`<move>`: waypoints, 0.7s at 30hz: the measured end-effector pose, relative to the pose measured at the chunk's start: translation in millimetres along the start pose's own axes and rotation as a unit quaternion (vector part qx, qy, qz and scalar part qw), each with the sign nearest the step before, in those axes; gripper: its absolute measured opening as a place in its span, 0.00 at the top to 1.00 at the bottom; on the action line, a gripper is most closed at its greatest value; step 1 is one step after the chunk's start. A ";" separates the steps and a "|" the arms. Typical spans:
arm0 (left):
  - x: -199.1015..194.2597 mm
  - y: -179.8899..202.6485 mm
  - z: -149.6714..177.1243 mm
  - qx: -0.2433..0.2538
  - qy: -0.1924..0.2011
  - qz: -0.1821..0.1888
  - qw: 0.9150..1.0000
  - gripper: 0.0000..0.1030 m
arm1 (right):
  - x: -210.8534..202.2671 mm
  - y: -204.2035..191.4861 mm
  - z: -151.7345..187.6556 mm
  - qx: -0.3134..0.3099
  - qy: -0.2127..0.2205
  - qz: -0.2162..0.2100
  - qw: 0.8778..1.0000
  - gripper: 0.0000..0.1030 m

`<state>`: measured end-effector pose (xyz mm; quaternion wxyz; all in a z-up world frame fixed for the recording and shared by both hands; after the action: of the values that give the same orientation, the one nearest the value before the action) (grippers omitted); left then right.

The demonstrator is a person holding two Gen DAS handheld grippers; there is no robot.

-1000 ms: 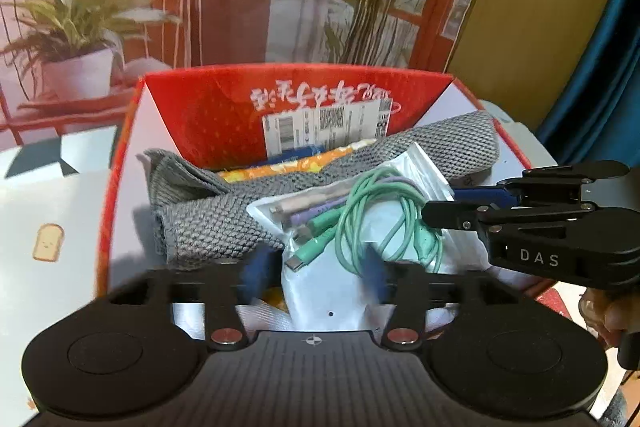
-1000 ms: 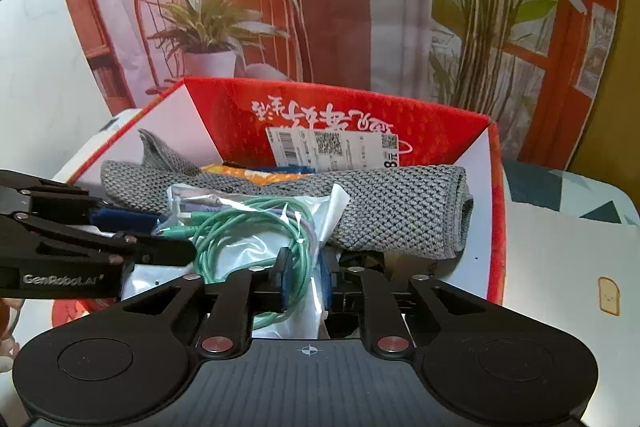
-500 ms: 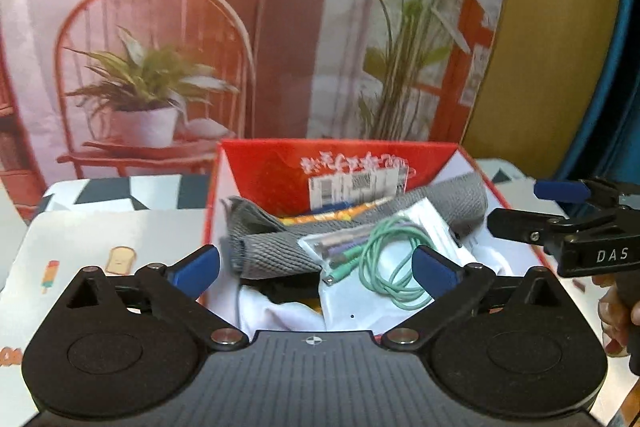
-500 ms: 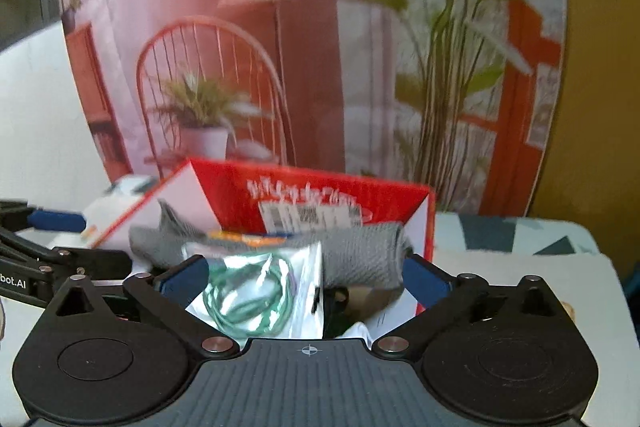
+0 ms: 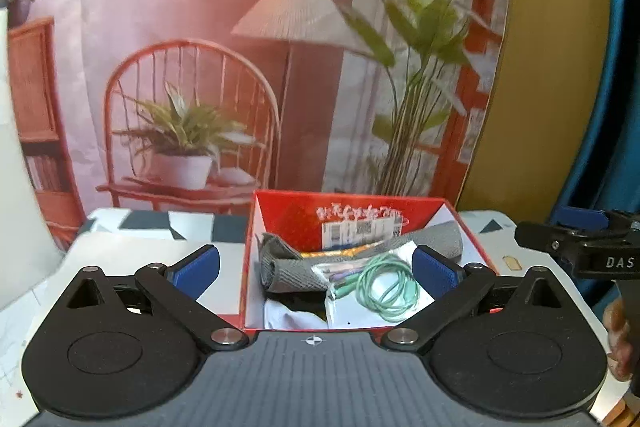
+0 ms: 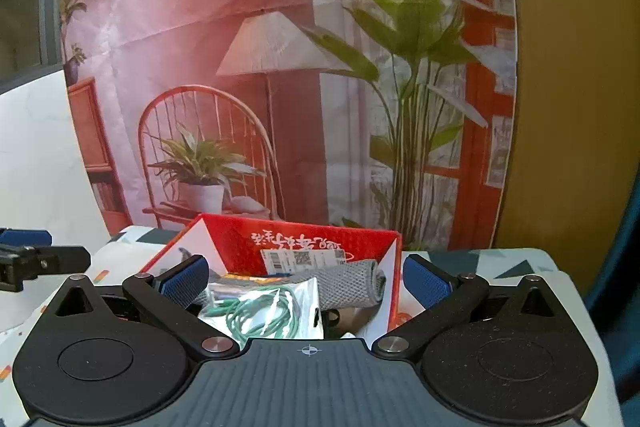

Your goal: Organize soft objects

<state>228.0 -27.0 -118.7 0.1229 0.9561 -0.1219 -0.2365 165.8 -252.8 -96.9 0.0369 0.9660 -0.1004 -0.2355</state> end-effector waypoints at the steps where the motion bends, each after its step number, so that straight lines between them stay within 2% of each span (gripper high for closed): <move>1: -7.1 1.9 -0.8 0.001 0.006 -0.002 1.000 0.00 | -5.2 -1.5 -1.6 -0.001 0.000 -0.002 1.000 0.00; 6: -37.2 11.0 0.1 -0.003 0.019 0.000 1.000 0.00 | -38.8 -5.1 -10.0 0.005 0.016 0.014 1.000 0.00; 15: -90.3 17.4 6.2 -0.011 0.045 -0.026 0.999 0.00 | -104.4 -7.1 -20.6 0.008 0.043 0.038 0.998 0.00; 21: -116.2 31.0 -0.5 0.035 0.086 -0.068 0.993 0.00 | -139.3 -10.8 -22.9 0.001 0.058 0.045 0.997 0.00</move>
<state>123.1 -22.2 -60.2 0.0830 0.9827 -0.0541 -0.1567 57.3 -212.3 -15.6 0.0520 0.9724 -0.1421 -0.1774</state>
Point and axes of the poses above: each gripper's, at about its wrist camera, not at the fingertips, and x roughly the way its jaws point, y to its right, z to its underside, the point moved 7 cm from there along x, roughly the way its jaws point, and after that the axes turned 14 degrees about -x, right-handed, at the moved point
